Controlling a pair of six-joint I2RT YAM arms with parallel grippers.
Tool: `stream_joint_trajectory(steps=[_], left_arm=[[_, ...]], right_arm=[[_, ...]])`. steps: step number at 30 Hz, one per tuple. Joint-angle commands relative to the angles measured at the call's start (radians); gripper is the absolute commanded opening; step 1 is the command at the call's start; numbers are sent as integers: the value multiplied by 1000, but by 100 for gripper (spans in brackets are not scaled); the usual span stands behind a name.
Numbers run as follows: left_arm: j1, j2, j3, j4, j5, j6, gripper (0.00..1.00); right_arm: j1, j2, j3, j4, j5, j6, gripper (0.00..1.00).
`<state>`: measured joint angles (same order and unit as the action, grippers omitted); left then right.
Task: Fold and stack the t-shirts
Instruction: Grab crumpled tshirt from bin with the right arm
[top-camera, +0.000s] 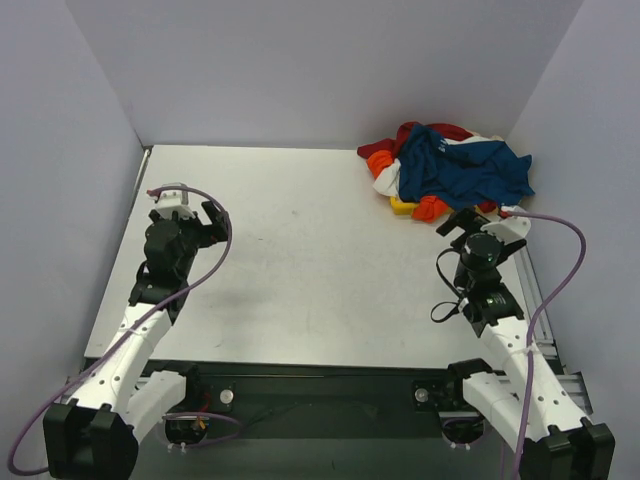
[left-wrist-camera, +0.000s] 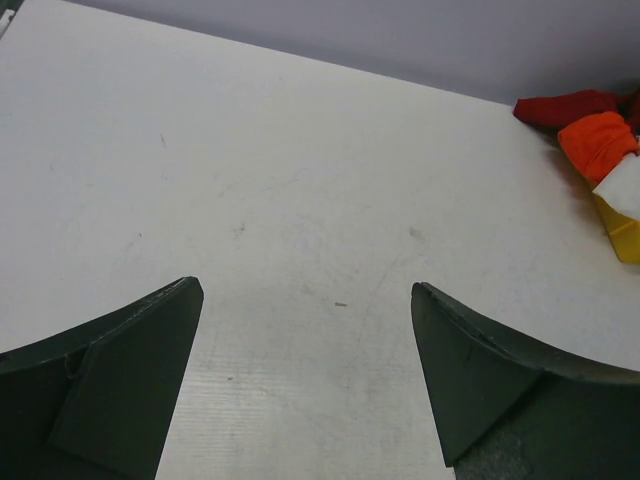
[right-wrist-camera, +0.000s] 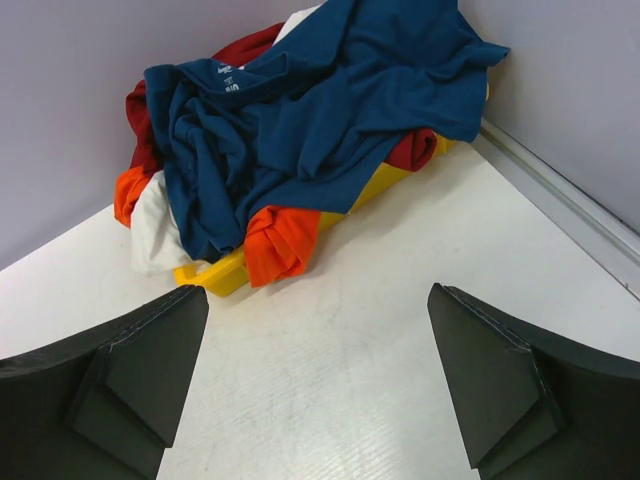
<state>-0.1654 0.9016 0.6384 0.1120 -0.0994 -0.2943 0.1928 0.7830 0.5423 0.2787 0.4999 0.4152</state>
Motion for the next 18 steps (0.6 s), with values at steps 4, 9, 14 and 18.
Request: stream_joint_trajectory(steps=[4, 9, 14, 18], left_arm=[[6, 71, 87, -3, 49, -11, 97], [6, 114, 98, -11, 83, -11, 97], [7, 76, 67, 11, 59, -16, 97], [9, 27, 35, 25, 29, -14, 97]], right_arm=[[-35, 64, 137, -36, 20, -9, 100], [-116, 150, 241, -76, -107, 11, 100], [-237, 358, 492, -174, -286, 57, 100], [-289, 594, 738, -275, -395, 59, 100]])
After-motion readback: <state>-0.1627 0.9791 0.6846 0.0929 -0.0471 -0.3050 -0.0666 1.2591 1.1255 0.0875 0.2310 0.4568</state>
